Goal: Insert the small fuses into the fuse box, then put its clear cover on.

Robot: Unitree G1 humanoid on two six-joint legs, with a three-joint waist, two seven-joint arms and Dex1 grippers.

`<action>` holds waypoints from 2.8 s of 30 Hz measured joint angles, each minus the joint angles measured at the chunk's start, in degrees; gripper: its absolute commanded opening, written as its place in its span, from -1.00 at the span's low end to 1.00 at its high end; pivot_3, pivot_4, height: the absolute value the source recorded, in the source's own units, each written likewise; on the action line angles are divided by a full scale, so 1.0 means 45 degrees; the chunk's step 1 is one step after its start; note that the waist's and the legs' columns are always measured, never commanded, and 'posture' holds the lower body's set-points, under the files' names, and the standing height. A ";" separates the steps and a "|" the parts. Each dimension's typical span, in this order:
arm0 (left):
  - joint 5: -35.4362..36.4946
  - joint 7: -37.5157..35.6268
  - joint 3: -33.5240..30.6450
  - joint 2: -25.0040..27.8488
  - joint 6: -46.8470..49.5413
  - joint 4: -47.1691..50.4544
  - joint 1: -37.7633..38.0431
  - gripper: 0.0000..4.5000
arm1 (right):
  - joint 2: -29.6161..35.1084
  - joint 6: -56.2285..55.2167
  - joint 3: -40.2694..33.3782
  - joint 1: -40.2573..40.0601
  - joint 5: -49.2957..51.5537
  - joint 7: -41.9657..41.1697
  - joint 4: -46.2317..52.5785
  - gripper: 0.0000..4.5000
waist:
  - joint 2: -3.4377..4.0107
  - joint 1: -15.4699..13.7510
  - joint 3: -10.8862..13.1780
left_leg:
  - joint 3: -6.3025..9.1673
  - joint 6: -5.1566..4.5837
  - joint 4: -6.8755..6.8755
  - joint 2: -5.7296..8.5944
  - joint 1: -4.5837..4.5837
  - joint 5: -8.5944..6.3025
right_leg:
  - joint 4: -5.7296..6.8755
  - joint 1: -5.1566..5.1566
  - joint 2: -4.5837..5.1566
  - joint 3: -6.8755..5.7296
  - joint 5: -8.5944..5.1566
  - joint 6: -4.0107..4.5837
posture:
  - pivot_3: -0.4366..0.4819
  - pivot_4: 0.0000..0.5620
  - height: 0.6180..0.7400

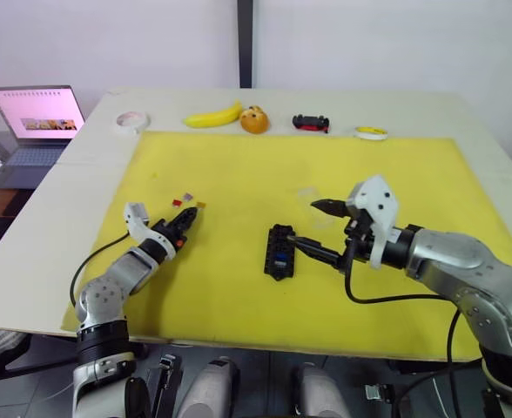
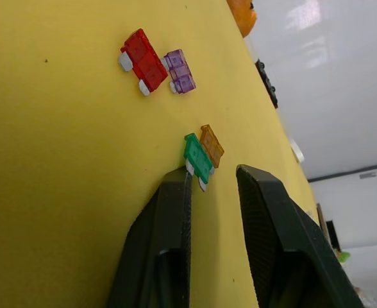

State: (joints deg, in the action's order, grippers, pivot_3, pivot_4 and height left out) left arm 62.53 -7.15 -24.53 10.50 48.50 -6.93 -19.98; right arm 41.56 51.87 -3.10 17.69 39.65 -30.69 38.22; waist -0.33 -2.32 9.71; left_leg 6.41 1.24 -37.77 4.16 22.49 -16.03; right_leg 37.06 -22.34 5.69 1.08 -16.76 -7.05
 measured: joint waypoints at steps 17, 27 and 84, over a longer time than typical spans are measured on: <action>-0.0043 0.0020 -0.0134 -0.0061 0.0023 -0.0202 -0.0146 -0.48 | 0.0015 0.0002 -0.0009 -0.0092 0.0000 -0.0014 0.0079 1.00 | 0.0000 -0.0006 0.0000 | 0.0003 0.0013 0.0027 0.0000 -0.0002 0.0008 | -0.0003 -0.0007 0.0001 -0.0001 0.0000 0.0000 | -0.05 -0.47 1.00; -0.0142 0.0029 -0.0187 -0.0109 0.0051 -0.0187 -0.0156 -0.48 | 0.0079 0.0009 -0.0015 -0.0090 0.0003 -0.0017 0.0079 1.00 | 0.0000 -0.0006 0.0000 | 0.0004 0.0022 0.0050 0.0000 -0.0004 0.0013 | -0.0005 -0.0014 0.0002 -0.0002 0.0000 0.0000 | -0.05 -0.47 1.00; 0.8472 -0.0030 0.3173 0.2976 0.2916 0.3085 -0.2215 -1.00 | -0.5028 0.0258 -0.1368 0.2071 1.0399 0.7842 -0.2540 0.64 | -0.0093 0.0674 0.0069 | 0.0015 0.0154 0.0159 -0.0010 0.0103 0.0096 | 0.0023 -0.0221 -0.0022 0.0062 0.0004 0.0008 | -0.05 -0.47 1.00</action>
State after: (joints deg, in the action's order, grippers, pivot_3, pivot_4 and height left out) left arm 100.65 -7.29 -10.25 23.89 61.62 6.96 -29.95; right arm 18.94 53.03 -9.25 27.01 86.44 4.60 26.79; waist -0.75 0.72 10.02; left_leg 6.48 1.93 -37.06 4.12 22.95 -15.59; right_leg 37.17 -23.33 5.59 1.36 -16.74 -7.01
